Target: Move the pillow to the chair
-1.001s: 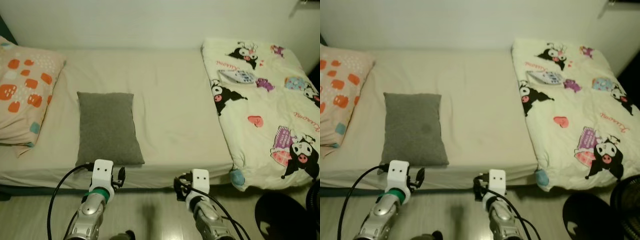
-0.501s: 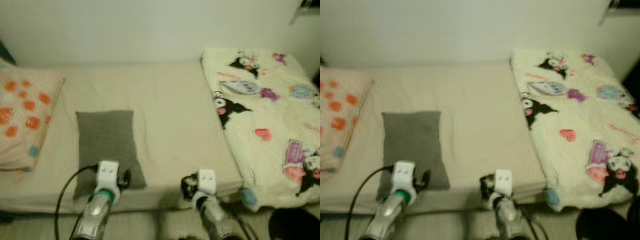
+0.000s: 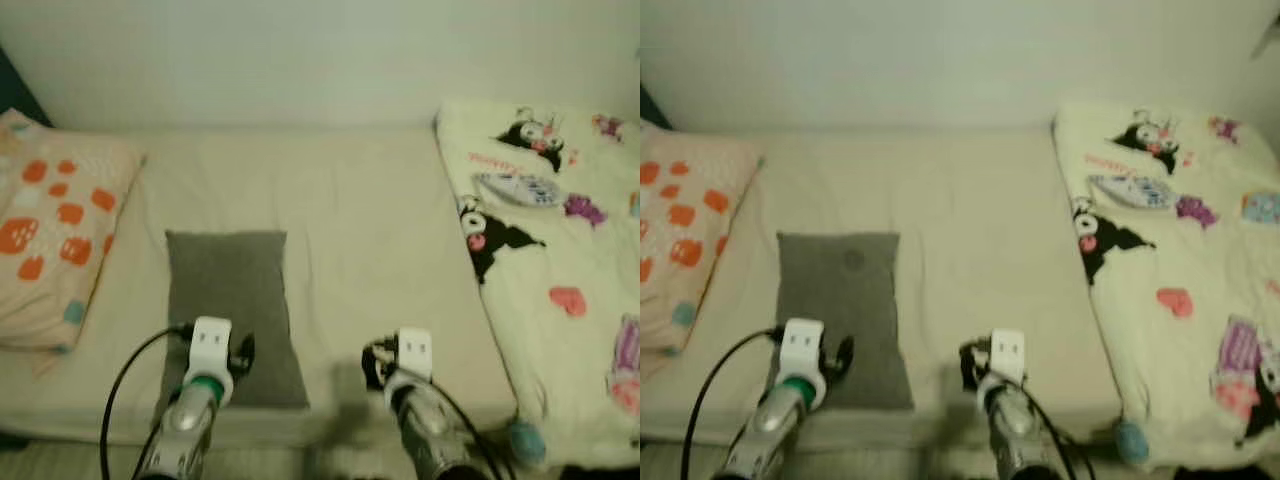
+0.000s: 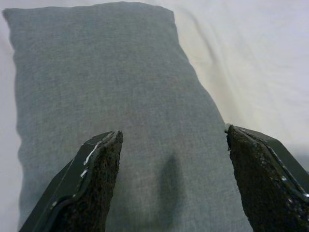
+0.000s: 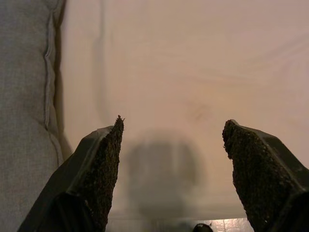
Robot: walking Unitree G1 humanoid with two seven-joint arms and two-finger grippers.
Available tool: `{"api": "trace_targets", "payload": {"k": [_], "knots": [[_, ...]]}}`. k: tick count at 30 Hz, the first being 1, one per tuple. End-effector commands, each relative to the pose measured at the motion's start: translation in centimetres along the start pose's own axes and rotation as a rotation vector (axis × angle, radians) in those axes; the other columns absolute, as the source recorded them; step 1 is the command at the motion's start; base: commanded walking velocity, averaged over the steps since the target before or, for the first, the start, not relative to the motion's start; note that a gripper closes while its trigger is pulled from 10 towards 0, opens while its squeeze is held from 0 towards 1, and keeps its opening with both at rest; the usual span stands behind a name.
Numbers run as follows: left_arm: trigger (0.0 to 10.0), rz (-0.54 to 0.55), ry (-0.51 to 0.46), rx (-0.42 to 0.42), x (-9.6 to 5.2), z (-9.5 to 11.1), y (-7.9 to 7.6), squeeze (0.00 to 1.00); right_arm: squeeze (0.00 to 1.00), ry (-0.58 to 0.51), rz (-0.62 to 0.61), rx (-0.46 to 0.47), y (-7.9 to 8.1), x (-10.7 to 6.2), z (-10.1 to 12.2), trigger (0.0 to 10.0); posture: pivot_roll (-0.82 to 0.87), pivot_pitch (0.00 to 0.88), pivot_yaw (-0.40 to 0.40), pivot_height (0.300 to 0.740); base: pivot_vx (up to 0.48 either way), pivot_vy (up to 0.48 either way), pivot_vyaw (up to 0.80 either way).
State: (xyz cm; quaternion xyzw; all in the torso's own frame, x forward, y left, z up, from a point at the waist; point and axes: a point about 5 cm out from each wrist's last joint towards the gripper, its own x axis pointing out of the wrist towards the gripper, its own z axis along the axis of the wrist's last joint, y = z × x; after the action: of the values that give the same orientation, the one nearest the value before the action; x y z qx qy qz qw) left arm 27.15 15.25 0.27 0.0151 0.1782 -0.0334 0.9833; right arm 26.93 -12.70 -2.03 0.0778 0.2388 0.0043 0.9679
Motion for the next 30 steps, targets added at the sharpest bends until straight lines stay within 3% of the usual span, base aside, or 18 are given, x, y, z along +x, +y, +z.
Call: {"api": "trace_targets", "payload": {"k": [1,9,13,16,23,30], "knots": [[10.0,0.018,0.021,-0.012,-0.29,-0.55,0.25,0.00,0.00,0.038,-0.013,0.025,-0.12,-0.36,-1.07,10.0,0.09,0.013,0.085,0.740,0.000,0.000,0.00],[10.0,0.024,0.016,-0.011,-0.30,-0.48,0.32,0.00,0.00,0.050,0.025,-0.016,0.47,-0.43,-1.34,10.0,0.09,0.018,0.073,0.740,0.000,0.404,0.00],[10.0,0.000,0.026,0.016,-0.24,-0.63,-0.21,0.00,0.00,0.067,-0.021,0.004,-0.36,-0.50,-1.58,10.0,0.10,0.023,0.072,0.740,0.000,0.448,0.00],[10.0,-0.004,0.006,0.018,-0.08,-0.08,-0.13,0.00,0.00,0.064,-0.019,0.038,-0.18,-0.42,-1.44,10.0,0.10,0.025,0.061,0.740,0.000,0.456,0.00],[10.0,0.010,0.009,0.019,-0.27,-0.27,0.36,0.00,0.00,0.057,0.001,0.007,0.18,-0.39,-1.37,10.0,0.10,0.011,0.075,0.740,0.000,0.453,0.00],[10.0,0.009,0.017,0.047,-0.17,-0.21,0.55,0.00,0.00,0.070,-0.001,0.014,0.16,-0.42,-1.55,10.0,0.10,0.026,0.069,0.740,0.000,-0.206,0.00]]}}
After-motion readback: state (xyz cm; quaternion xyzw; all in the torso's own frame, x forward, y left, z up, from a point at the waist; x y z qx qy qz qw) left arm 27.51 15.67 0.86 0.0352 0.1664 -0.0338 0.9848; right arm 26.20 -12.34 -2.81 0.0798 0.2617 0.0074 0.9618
